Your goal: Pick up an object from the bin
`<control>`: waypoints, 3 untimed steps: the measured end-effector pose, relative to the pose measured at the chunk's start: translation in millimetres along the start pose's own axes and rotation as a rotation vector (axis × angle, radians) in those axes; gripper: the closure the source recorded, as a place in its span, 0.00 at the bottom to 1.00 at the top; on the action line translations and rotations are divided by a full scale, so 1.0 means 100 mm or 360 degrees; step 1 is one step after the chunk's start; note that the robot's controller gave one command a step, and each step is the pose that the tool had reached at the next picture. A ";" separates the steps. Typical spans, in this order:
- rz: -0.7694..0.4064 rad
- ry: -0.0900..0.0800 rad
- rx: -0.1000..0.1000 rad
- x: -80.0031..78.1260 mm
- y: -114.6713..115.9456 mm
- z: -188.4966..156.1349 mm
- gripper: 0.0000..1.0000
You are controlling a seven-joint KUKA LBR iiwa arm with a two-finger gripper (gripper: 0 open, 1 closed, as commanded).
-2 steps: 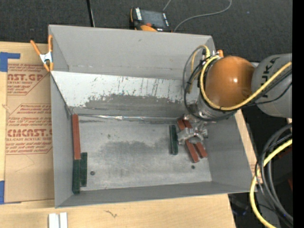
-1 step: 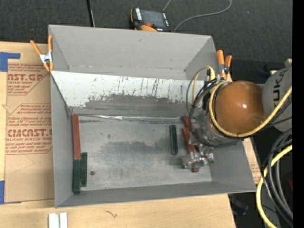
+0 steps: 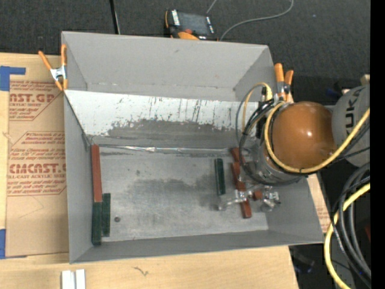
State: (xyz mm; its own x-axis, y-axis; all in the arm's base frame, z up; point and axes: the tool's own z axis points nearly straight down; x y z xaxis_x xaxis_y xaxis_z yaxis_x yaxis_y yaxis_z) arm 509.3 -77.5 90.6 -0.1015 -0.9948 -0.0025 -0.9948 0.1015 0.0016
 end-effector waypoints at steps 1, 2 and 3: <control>0.0072 0.0000 0.0002 0.10 -0.27 0.22 0.00; 0.0070 0.0002 -0.0004 0.10 -0.26 0.21 1.00; 0.0070 0.0001 -0.0004 0.10 -0.26 0.21 1.00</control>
Offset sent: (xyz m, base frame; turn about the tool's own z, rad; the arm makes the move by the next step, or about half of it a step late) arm 0.0254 -0.0138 -0.0206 0.0432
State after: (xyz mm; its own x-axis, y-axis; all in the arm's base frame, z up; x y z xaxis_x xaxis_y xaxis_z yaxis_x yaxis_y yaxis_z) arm 533.9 -89.6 69.2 -0.1454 -0.9894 -0.0015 -0.9894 0.1454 0.0041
